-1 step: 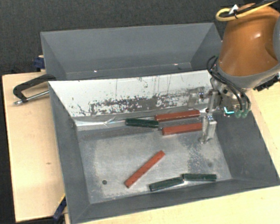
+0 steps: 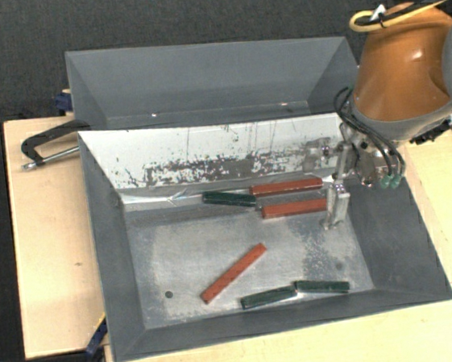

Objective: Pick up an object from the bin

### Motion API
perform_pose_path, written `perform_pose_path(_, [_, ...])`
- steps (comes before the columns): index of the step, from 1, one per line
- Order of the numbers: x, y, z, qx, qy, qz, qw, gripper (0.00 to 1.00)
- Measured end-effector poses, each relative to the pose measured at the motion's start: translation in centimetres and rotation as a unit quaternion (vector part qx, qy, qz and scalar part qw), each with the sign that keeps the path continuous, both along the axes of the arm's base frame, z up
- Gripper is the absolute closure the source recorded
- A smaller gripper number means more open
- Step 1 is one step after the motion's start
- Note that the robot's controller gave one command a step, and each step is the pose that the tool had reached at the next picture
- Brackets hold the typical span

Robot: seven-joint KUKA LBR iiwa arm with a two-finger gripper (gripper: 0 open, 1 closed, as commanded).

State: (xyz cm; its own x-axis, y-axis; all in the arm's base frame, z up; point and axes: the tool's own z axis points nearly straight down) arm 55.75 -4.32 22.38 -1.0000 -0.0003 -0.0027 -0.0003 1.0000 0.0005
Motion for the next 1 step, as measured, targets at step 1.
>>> perform_pose_path(1, [1.90, 1.79, -7.61, 0.001, -0.0020, -0.022, 0.9997, 0.00])
